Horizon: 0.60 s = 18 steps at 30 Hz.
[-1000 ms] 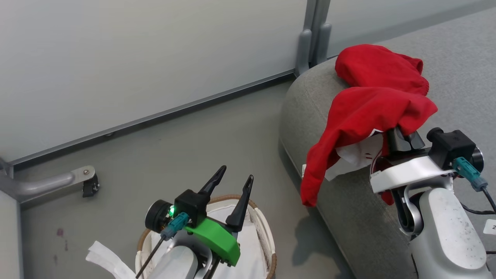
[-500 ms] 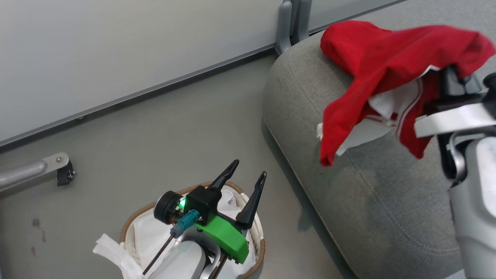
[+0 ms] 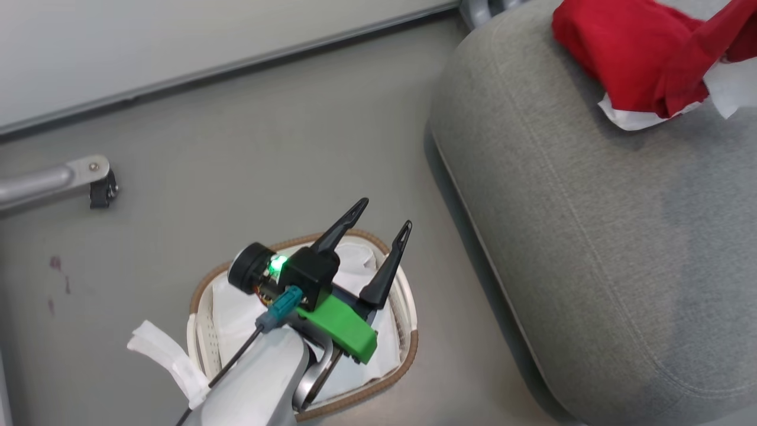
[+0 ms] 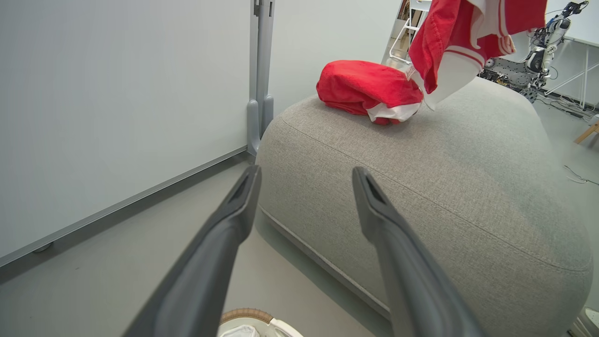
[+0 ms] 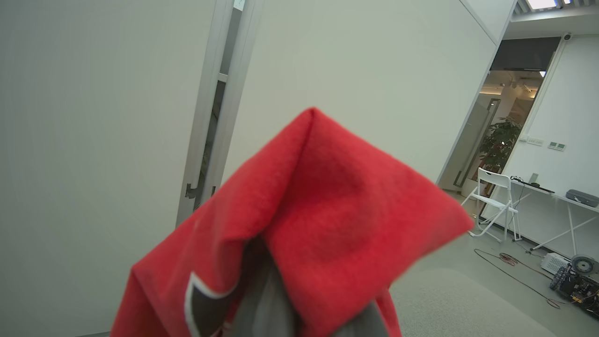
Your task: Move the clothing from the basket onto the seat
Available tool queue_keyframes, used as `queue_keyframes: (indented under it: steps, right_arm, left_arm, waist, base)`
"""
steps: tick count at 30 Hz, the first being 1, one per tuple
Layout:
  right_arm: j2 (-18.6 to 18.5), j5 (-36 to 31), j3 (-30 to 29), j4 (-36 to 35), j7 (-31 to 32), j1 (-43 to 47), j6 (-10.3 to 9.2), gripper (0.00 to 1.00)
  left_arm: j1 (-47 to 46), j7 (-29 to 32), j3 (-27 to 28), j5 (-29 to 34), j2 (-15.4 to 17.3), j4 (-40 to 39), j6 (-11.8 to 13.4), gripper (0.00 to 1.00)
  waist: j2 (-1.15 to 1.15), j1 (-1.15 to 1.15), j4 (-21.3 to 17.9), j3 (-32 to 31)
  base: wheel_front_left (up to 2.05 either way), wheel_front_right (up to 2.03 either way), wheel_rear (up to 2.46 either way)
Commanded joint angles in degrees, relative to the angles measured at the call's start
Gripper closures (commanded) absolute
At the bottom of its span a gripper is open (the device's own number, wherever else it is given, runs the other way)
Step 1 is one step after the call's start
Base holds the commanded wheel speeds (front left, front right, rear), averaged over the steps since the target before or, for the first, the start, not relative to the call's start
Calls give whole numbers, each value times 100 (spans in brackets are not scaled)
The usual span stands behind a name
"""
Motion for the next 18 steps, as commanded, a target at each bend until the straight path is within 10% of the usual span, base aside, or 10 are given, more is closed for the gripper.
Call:
queue_keyframes:
  steps: [1,18]
  right_arm:
    - [-96,-67,-54,229,-56,-184,-4,100]
    - [175,-932,-873,1944,-314,-498,-4,100]
  left_arm:
    - [-173,-4,3,77,86,-48,-17,0]
    - [-679,-4,131,379,217,-287,-18,0]
  waist:
    - [-1,0,336,581]
    - [-1,0,436,1705]
  base:
    - [0,0,0]
    - [0,0,0]
